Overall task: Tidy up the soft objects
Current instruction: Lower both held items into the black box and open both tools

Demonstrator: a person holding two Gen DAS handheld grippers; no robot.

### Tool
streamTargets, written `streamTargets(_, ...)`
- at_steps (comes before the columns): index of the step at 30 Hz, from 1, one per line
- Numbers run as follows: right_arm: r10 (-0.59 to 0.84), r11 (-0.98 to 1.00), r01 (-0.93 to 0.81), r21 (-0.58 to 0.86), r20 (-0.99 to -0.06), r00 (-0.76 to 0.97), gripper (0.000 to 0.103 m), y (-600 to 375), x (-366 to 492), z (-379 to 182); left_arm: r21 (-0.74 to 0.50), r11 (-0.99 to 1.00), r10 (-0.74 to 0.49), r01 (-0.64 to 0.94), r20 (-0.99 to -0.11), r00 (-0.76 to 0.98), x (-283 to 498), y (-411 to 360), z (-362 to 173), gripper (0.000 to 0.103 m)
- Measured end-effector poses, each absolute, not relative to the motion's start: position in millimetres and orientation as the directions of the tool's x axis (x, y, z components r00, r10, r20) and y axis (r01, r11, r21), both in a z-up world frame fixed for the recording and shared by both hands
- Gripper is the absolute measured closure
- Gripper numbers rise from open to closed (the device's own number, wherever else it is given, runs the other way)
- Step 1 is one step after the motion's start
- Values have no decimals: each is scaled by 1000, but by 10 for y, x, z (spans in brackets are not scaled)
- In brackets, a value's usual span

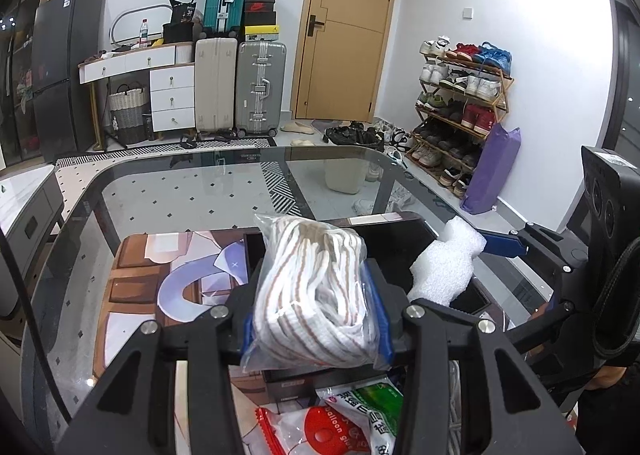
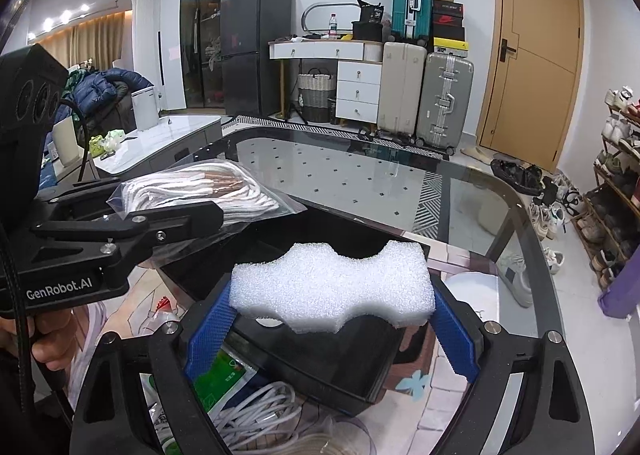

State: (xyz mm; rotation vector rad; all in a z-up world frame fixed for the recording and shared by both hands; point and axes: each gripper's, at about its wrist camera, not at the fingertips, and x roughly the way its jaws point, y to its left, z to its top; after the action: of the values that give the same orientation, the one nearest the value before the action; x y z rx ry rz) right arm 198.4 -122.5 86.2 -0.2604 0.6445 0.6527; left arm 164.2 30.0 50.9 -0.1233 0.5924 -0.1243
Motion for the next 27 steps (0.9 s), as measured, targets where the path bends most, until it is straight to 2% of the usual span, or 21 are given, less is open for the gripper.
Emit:
streamTargets(10,471,759,-650,-44,-652,594,11,-1122,2104,811,-131,984,-171,116,-570,804,1736,236,465,59)
streamTargets(12,467,756,-653,-52,-656,593,2,-1106,2090,808,-129,984,-173,120,-569,804,1753,245,482,57)
streamTargets(14,463,756,-651,-63,-651,601,1,-1107,2082,818,-144,981,-192,133,-569,799,1753,260,498,56)
streamTargets(17,442,768,-634,-84,-646,622,1,-1156,2032,846,-141,981,-190,133,-560,807,1696,277,539,42)
streamTargets(18,437,775,-626,-86,-644,628,1,-1188,2032,854,-144,981,-192,134,-556,809,1679,280,556,33)
streamTargets(19,434,784,-616,-81,-637,637,1,-1234,2002,874,-151,979,-198,136,-552,810,1641,288,577,19)
streamTargets(21,438,800,-597,-60,-621,650,1,-1341,1937,910,-163,977,-204,137,-537,819,1561,302,619,2)
streamTargets(23,437,822,-568,-30,-607,664,1,-1477,1866,944,-170,976,-205,137,-508,836,1447,325,668,0)
streamTargets(27,437,847,-531,23,-598,671,1,-1714,1685,977,-145,981,-185,128,-506,843,1248,337,698,0)
